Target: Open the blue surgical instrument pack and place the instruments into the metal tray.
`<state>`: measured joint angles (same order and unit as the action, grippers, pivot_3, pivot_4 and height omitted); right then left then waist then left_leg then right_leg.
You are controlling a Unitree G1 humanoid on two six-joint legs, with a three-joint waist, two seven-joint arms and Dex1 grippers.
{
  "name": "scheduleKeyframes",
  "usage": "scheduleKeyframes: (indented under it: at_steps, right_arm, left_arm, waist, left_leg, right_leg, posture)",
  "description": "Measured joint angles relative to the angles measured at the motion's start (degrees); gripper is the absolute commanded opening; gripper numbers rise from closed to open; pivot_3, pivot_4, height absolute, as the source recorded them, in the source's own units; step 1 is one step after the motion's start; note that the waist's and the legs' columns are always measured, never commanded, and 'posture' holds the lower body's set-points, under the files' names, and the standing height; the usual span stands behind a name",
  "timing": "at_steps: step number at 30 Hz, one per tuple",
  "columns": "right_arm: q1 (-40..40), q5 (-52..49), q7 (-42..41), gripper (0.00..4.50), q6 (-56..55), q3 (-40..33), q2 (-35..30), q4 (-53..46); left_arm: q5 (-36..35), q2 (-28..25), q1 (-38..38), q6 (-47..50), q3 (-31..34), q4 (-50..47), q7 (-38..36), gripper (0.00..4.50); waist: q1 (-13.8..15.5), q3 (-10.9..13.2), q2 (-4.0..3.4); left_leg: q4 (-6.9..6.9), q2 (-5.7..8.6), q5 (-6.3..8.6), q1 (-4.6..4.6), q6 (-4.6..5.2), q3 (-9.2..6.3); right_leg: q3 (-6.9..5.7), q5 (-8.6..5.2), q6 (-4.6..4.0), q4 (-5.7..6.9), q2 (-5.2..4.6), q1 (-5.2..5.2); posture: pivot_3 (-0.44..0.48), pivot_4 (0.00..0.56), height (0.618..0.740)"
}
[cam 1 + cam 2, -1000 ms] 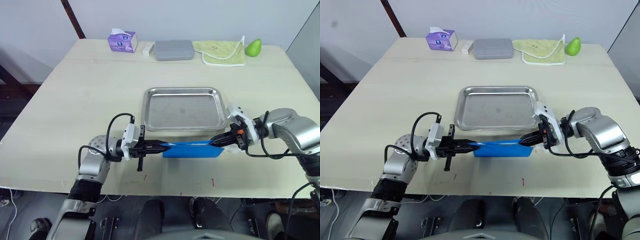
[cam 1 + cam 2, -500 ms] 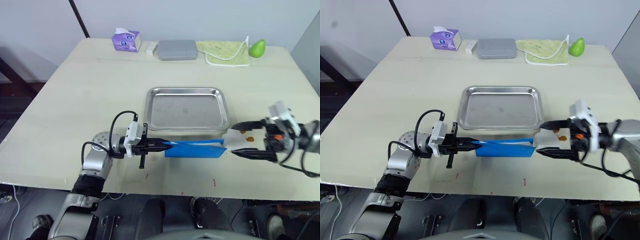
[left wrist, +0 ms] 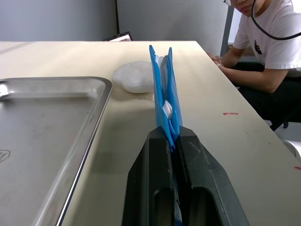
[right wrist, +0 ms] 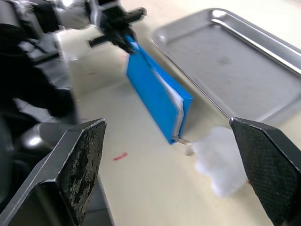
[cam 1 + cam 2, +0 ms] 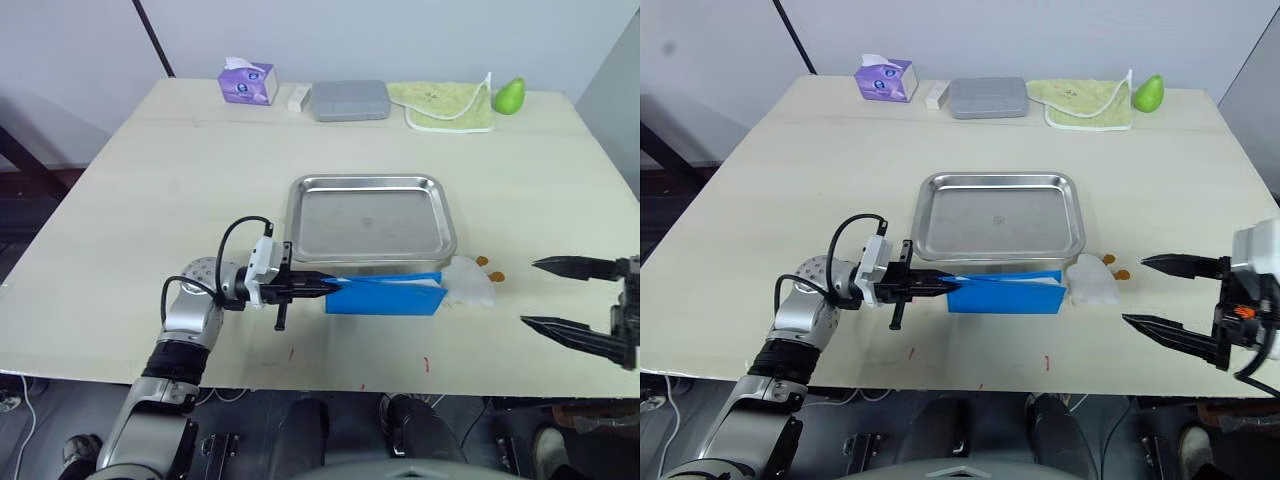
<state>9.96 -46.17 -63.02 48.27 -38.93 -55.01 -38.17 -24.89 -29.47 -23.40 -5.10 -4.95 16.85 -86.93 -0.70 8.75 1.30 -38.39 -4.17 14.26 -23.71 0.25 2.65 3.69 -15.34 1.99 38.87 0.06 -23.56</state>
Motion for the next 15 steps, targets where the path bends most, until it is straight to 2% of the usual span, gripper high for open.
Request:
scheduleKeyframes:
  at_steps: [2, 4, 7, 9, 11, 14, 15]
  right_arm:
    - [-3.33, 6.38, 5.04, 4.41, -2.49, 9.76, 0.13, 3.47]
    - [-5.04, 10.1, 7.32, 4.41, -3.99, 15.41, 0.27, 6.48]
    - [-10.49, 15.0, 9.76, 4.41, -6.34, 23.64, 2.17, 11.94]
    - [-16.14, 20.03, 11.25, 4.41, -8.26, 32.31, 3.83, 18.26]
    - [-18.82, 22.71, 11.88, 4.41, -8.39, 36.82, 4.36, 21.8]
    - [-22.89, 25.45, 12.02, 3.5, -8.87, 41.06, 5.59, 26.68]
    - [-22.94, 25.47, 12.0, 3.35, -8.92, 41.09, 5.62, 26.74]
  left_arm:
    - [0.06, 0.01, 0.0, 0.56, -0.06, -0.41, 0.18, 0.0]
    - [0.02, 0.16, 0.12, 0.86, -0.11, -0.63, 0.4, 0.0]
    - [0.05, 0.0, 0.49, 1.1, 0.01, -1.39, 0.66, 0.0]
    - [0.23, 0.1, 0.97, 1.33, -0.2, -2.53, 1.05, 0.0]
    - [0.22, 0.18, 1.24, 1.36, -0.22, -2.82, 1.17, 0.0]
    - [0.48, 0.26, 1.32, 1.45, -0.18, -3.16, 1.68, 0.0]
    - [0.49, 0.26, 1.32, 1.46, -0.19, -3.18, 1.7, 0.0]
  waist:
    - [-0.12, -0.02, 0.04]
    - [-0.06, -0.01, 0.02]
    - [-0.02, -0.01, 0.01]
    - [-0.12, 0.0, 0.0]
    - [0.04, 0.0, -0.01]
    - [0.08, 0.01, -0.02]
    - [0.08, 0.01, -0.02]
  left_leg:
    - [-0.01, 0.01, 0.0, 0.01, 0.0, 0.03]
    - [-0.01, 0.01, 0.0, -0.01, 0.0, 0.05]
    - [0.0, 0.01, 0.0, -0.03, 0.0, 0.05]
    - [-0.01, 0.01, 0.0, -0.02, 0.0, 0.07]
    - [0.0, 0.01, 0.0, -0.04, 0.0, 0.05]
    - [0.0, 0.01, 0.0, -0.05, 0.0, 0.07]
    - [0.0, 0.01, 0.0, -0.04, 0.0, 0.07]
  right_leg:
    - [0.03, 0.0, 0.0, 0.0, -0.01, -0.01]
    - [0.05, 0.0, -0.01, -0.01, -0.01, -0.03]
    - [0.06, 0.0, -0.01, -0.02, 0.01, -0.05]
    - [0.08, 0.0, -0.01, 0.0, 0.01, -0.06]
    - [0.05, 0.0, -0.02, -0.01, 0.01, -0.07]
    - [0.07, 0.0, -0.02, -0.01, 0.0, -0.08]
    - [0.07, 0.0, -0.02, -0.01, 0.0, -0.08]
  posture:
    - [0.0, 0.15, 0.74]
    - [0.0, 0.15, 0.74]
    - [0.0, 0.15, 0.74]
    - [0.0, 0.15, 0.74]
    - [0.0, 0.15, 0.74]
    - [0.0, 0.15, 0.74]
    - [0.0, 0.15, 0.74]
